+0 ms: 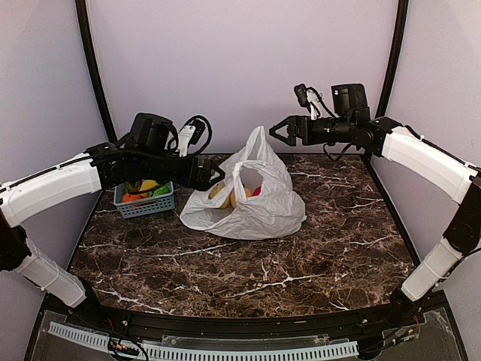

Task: Untie the knot of the plastic bag and take out the fruit
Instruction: Open the bag opening for the takeout bag.

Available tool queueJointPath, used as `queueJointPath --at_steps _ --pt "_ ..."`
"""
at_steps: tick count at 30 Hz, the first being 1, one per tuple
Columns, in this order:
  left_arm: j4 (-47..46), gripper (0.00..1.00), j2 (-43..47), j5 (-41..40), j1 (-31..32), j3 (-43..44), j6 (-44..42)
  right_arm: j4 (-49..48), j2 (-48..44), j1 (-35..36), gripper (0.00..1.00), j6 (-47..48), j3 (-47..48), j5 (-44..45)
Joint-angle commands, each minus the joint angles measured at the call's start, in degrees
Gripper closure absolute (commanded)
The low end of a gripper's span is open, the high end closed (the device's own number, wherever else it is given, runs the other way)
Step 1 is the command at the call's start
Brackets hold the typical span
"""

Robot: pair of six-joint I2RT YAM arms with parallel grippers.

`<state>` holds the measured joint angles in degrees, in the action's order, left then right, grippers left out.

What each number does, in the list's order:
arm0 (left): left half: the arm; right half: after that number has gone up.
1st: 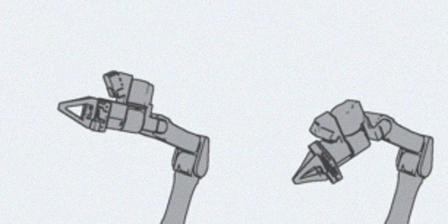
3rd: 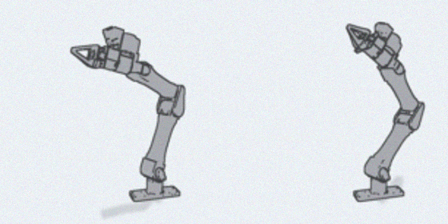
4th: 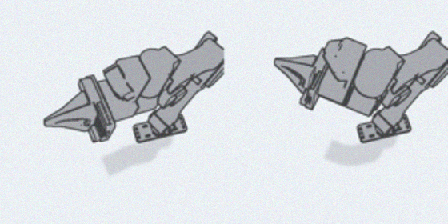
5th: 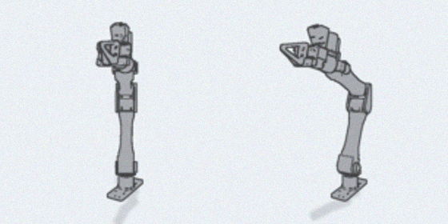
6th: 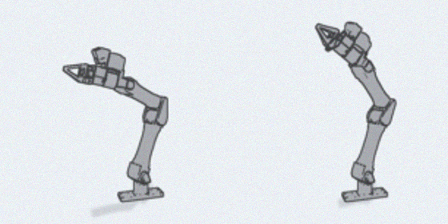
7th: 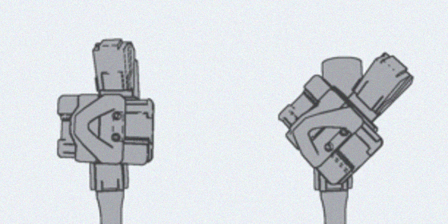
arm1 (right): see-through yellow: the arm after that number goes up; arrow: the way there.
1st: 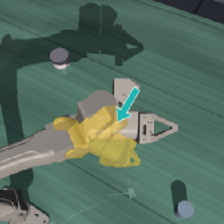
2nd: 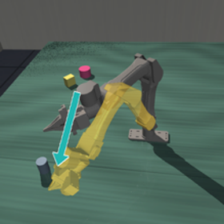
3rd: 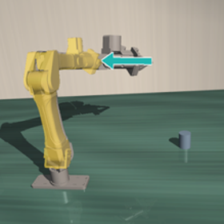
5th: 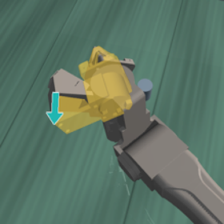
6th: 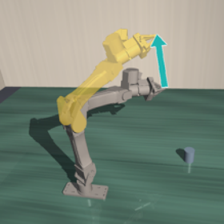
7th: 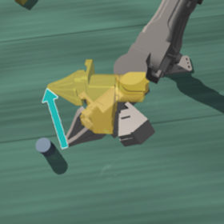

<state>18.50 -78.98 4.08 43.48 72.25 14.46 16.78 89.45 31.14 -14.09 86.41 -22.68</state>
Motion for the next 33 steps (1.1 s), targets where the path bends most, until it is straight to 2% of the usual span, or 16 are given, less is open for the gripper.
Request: queueJointPath --at_steps 1,12,14,16,18,19,22,24,26,28,33 --pt "3.8 0.01 -4.7 4.2 -0.3 5.8 -4.6 0.3 -2.7 0.6 0.05 -0.2 -2.3 1.9" --pt "8.1 0.01 -13.2 -0.7 0.0 12.0 -11.1 1.6 -3.7 1.3 0.04 0.0 -2.8 2.9" --pt "8.3 0.04 -13.3 -2.9 1.1 11.7 -12.5 1.5 -3.5 1.4 0.04 0.0 -2.8 3.0" --pt "8.3 0.12 -13.3 -5.8 1.8 11.5 -13.8 1.5 -3.3 1.4 0.04 0.0 -2.9 3.1" --pt "8.2 0.26 -13.2 -7.7 2.1 11.2 -14.1 1.4 -3.1 1.5 0.04 -0.1 -2.9 3.2" --pt "8.0 0.38 -12.9 -8.9 2.1 11.0 -14.1 1.3 -2.9 1.5 0.04 -0.2 -2.9 3.1" --pt "5.9 0.59 -11.7 -9.9 2.1 9.5 -14.1 1.2 -2.7 1.7 0.04 -0.3 -2.7 3.0" --pt "3.7 0.81 -10.3 -9.0 2.2 8.2 -13.8 1.3 -2.7 1.8 0.05 -0.4 -2.3 3.1" --pt "1.1 0.94 -8.0 -7.9 2.2 6.5 -13.0 1.6 -2.5 2.1 0.05 -1.3 -1.4 3.5" --pt "-1.6 0.98 -6.1 -7.6 2.2 4.4 -11.5 2.0 -2.4 2.5 0.06 -2.5 -0.3 3.6" --pt "-8.0 0.99 -1.5 -6.0 2.6 -1.0 -5.5 1.6 -2.5 5.8 0.11 -4.0 3.0 4.3"
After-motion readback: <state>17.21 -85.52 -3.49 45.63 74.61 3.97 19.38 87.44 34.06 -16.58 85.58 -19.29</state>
